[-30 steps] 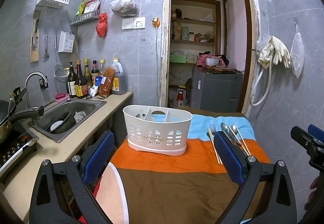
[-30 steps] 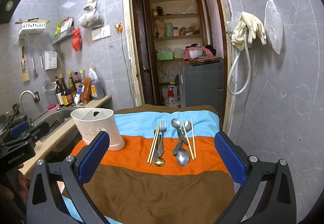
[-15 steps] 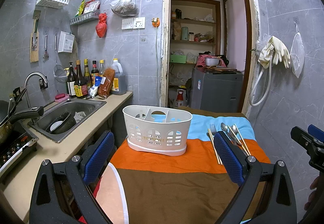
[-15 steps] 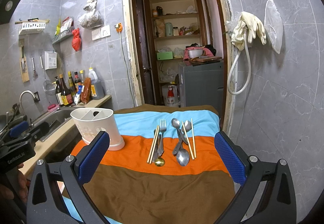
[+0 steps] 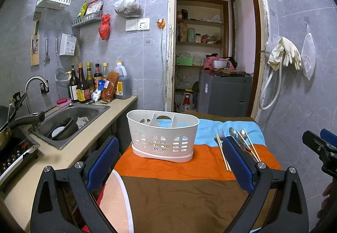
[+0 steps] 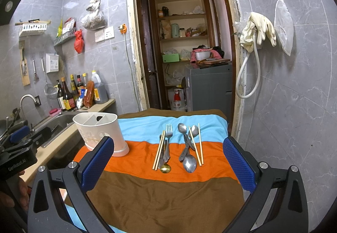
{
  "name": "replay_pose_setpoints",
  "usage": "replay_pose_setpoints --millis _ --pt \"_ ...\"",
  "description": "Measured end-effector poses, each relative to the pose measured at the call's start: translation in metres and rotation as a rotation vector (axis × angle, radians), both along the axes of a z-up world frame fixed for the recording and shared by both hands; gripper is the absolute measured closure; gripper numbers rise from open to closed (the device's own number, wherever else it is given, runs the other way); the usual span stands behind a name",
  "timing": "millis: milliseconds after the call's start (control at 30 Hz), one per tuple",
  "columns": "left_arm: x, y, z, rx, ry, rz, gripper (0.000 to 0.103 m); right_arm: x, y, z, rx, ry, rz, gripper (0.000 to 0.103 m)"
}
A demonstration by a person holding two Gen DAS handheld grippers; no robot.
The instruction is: Organize utensils
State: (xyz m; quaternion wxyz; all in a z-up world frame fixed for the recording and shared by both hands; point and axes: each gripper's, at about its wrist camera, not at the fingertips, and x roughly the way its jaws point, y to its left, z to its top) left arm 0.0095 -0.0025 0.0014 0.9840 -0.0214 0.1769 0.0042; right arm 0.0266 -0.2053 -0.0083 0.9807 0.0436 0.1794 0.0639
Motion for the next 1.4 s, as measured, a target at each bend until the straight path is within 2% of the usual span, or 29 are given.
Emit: replay_pose_setpoints --millis 600,700,1033,1200,1400 --pt "0.009 -0.006 0.002 -0.009 0.009 -0.024 0.006 0.006 -0.003 -0.003 -0.027 0.027 -0.005 0.000" --pt "0.019 -0.010 0.004 -0.021 0.011 -0.042 0.006 0.012 -0.012 -0.014 -0.034 0.036 -0.015 0.000" --pt "0.056 -0.044 0.011 -0.021 0.019 -0.115 0.006 0.037 -0.027 0.004 -0.054 0.039 -0.054 0.000" --pt "0.080 -0.062 0.007 -0.038 0.023 -0.113 0.006 0.059 -0.045 0.000 -0.060 0.052 -0.055 0.000" --pt "0.110 -0.083 -0.004 -0.020 0.040 -0.091 0.006 0.092 -0.064 -0.010 -0.066 0.062 -0.031 0.000"
